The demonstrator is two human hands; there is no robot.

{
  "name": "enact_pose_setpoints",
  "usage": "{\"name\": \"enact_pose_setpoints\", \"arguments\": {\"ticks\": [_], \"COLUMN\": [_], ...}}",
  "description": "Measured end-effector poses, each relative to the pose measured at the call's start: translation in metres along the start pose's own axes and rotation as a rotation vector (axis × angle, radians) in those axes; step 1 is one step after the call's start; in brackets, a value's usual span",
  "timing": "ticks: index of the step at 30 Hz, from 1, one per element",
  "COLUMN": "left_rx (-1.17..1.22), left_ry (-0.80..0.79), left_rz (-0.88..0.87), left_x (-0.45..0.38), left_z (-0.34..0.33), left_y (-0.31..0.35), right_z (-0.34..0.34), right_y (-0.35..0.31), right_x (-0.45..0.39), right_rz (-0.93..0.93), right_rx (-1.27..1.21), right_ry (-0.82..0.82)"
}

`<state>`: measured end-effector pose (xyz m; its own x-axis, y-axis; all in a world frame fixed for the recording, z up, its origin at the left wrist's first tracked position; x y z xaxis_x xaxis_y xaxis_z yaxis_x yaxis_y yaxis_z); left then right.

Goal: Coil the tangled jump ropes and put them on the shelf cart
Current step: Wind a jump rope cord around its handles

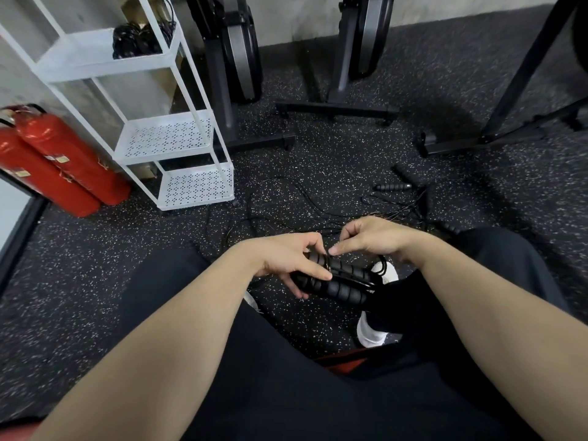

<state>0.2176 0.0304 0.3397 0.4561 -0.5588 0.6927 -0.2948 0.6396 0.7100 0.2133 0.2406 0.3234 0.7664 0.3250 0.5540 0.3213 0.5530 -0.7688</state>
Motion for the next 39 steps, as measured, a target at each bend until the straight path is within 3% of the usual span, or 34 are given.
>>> {"name": "enact_pose_setpoints", "arguments": {"ticks": [10,16,20,27,33,39], "left_rx": [-0.220,-0.010,0.125,0.653,0.828,0.972], "left_ry": [0.169,0.380,0.448,0.376,0.183,0.131], "left_rz": [0.094,0.060,0.021,-0.062,-0.133,-0.240], "left_x": [-0.021,-0.028,-0.029,-0.024,-0.009,-0.007], "left_z": [-0.005,-0.005,-0.003,0.001,0.009,0.009], "left_y": [-0.003,-0.005,-0.007,-0.002,-0.005,-0.001], "right_z": [-0.014,-0.013,-0.013,-0.012,-0.004,-0.001], "right_y": [-0.008,-0.022,-0.018,-0.020,-0.015,-0.015], "right_x": [-0.003,-0.003,-0.001,0.002,-0.003,-0.002], "right_rz": [0.010,0.070,-0.007,0.176,0.112,0.132], "right_rx": [0.081,0.394,0.321,0.060,0.055,-0.053], "right_ry": [0.038,0.194,0.097,0.036,0.112,0.115]}}
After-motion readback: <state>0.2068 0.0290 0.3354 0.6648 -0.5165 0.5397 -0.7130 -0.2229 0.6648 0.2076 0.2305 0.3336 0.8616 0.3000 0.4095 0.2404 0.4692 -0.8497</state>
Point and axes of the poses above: each hand's wrist, its own x-axis away from the middle knuckle, its own z-axis out of the back of the hand, y = z × x, the point moved 1 cm from there along -x, towards the middle knuckle, and after that the axes turned 1 degree about -y, right-handed, at the moved point
